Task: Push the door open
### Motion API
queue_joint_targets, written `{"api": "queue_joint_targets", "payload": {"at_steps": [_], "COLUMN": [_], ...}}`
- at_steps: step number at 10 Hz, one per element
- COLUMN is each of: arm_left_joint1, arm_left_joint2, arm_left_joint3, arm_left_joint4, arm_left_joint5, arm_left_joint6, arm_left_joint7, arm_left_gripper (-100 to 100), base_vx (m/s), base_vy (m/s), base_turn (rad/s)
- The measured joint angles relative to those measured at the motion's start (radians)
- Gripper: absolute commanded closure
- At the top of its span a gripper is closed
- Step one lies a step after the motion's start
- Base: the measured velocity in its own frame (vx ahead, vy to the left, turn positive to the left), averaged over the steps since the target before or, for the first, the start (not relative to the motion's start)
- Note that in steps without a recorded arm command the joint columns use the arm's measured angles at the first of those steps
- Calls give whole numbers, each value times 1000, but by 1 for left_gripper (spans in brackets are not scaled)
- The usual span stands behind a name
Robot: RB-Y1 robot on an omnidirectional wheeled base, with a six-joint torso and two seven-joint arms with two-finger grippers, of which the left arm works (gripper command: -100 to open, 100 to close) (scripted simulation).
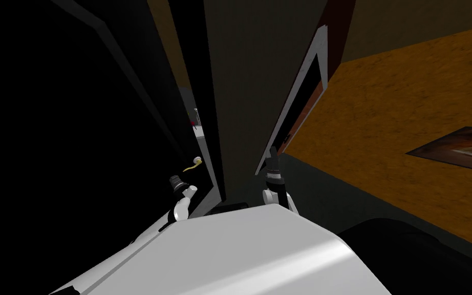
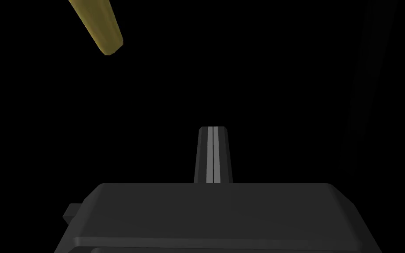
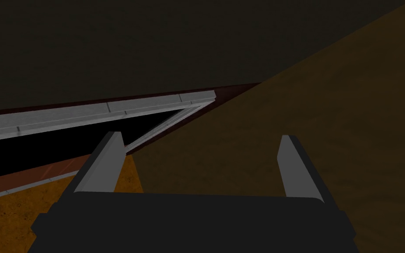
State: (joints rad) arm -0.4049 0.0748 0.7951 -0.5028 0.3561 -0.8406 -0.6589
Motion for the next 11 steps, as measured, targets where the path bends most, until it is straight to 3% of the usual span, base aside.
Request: {"api": "queue_joint_targets", "payload": {"at_steps": [1, 3, 5, 6, 7, 8, 10, 11], "arm_left_joint1": [13, 14, 17, 7, 5, 7, -5, -15], "arm_left_joint2": [-12, -16, -43, -50, -69, -91, -117, -115], "arm_left_joint3": [7, 20, 31, 35, 39, 40, 40, 42], "arm_left_joint4": [-35, -27, -39, -19, -34, -54, -74, -52], "arm_left_joint5": [5, 14, 24, 27, 31, 33, 36, 37], "arm_left_joint6": [6, -10, -25, -40, -41, -36, -35, -46], "arm_left_joint7": [-9, -11, -14, -13, -17, -20, -24, -21], "arm_left_gripper": [-100, -100, -100, -100, -100, -100, -100, -100], "base_vx": [-110, -57, -10, 55, 72, 122, 138, 25], "base_vy": [-235, -228, -230, -197, -170, -146, -89, -20], "base_turn": [-11, -20, -36, -47, -71, -77, -34, 49]}}
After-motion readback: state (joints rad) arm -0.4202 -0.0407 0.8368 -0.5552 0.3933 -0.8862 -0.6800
